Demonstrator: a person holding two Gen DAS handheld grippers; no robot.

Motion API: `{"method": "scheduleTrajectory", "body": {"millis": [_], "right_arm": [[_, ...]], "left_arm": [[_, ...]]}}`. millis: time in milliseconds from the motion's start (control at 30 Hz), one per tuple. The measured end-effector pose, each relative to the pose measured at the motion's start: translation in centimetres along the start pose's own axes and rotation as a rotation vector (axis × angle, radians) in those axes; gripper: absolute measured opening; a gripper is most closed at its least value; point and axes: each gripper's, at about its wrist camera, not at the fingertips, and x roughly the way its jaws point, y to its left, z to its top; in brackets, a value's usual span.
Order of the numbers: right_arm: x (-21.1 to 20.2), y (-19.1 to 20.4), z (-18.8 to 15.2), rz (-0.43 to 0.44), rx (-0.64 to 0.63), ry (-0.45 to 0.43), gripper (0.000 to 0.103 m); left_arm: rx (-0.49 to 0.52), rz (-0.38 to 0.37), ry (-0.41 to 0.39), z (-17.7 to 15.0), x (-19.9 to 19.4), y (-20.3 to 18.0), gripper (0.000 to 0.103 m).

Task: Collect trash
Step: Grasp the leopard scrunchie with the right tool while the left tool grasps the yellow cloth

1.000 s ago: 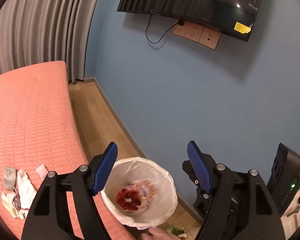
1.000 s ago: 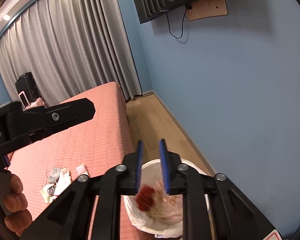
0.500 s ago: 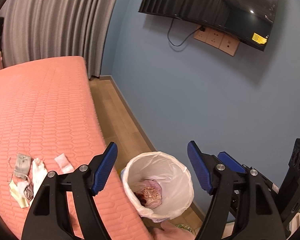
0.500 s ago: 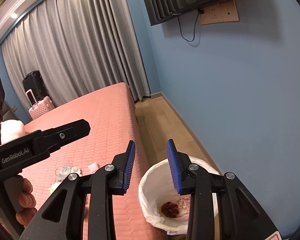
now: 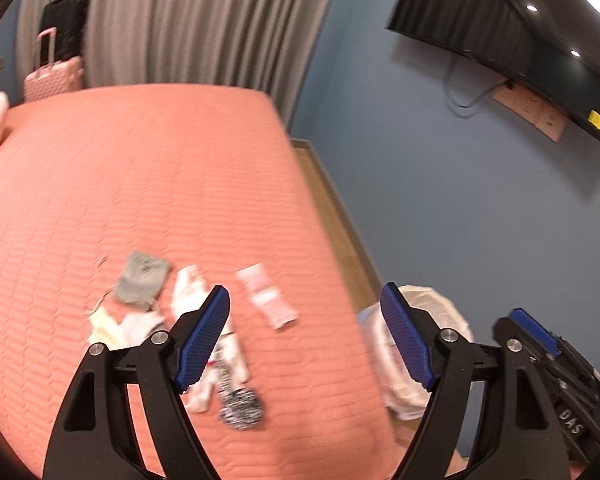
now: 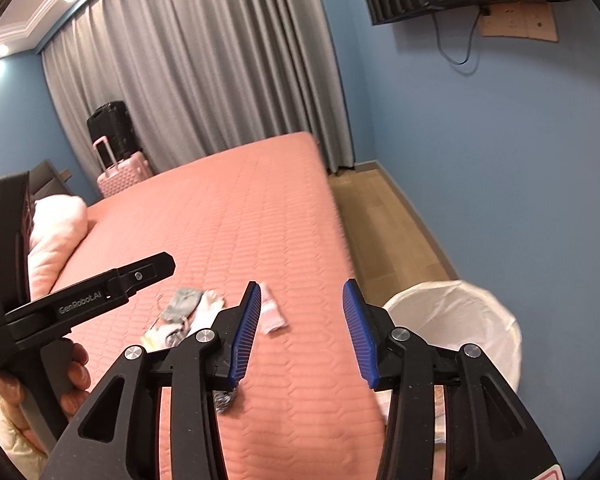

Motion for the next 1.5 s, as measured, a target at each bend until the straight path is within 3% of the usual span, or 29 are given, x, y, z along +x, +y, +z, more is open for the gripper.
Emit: {"method": "scheduleTrajectory", "body": {"millis": [167, 433, 667, 1033, 1233, 1333, 1400, 1500], "right_arm": [[3.3, 3.6, -3.0, 0.045, -0.022, 0.095, 0.042], [8.8, 8.4, -7.9, 0.080, -0.043, 0.230, 0.042], [13.4, 9.6, -10.8, 0.066, -0.044, 0.333, 0.042], [17.6, 9.5, -13.2, 0.041, -0.042, 0.418, 0.042], [18.4, 9.6, -13.8, 0.038, -0.050, 0.444, 0.038], [18.7, 9.6, -14.1, 0.044, -0.050, 0.462, 0.025], [18.6, 9.7, -14.1, 0.047, -0.054, 0.461, 0.019], [17.9, 9.8, -13.5, 0.053, -0.055, 0.442, 0.014]], "left_arm": [[-0.045, 0.110, 0.037, -2.1, 0.8, 5.1, 0.074], [-0.131, 0.218, 0.105, -5.4, 2.3, 12.5, 0.074], [-0.199, 0.260, 0.177, -7.2, 4.9, 17.5, 0.074], [-0.237, 0.273, 0.243, -8.2, 9.4, 20.7, 0.072], [-0.267, 0.268, 0.275, -8.7, 10.8, 22.4, 0.049], [-0.264, 0.269, 0.264, -8.7, 10.8, 22.8, 0.037], [-0.262, 0.242, 0.268, -8.2, 10.7, 23.1, 0.012], [-0.265, 0.226, 0.262, -7.8, 9.9, 23.1, 0.006]]}}
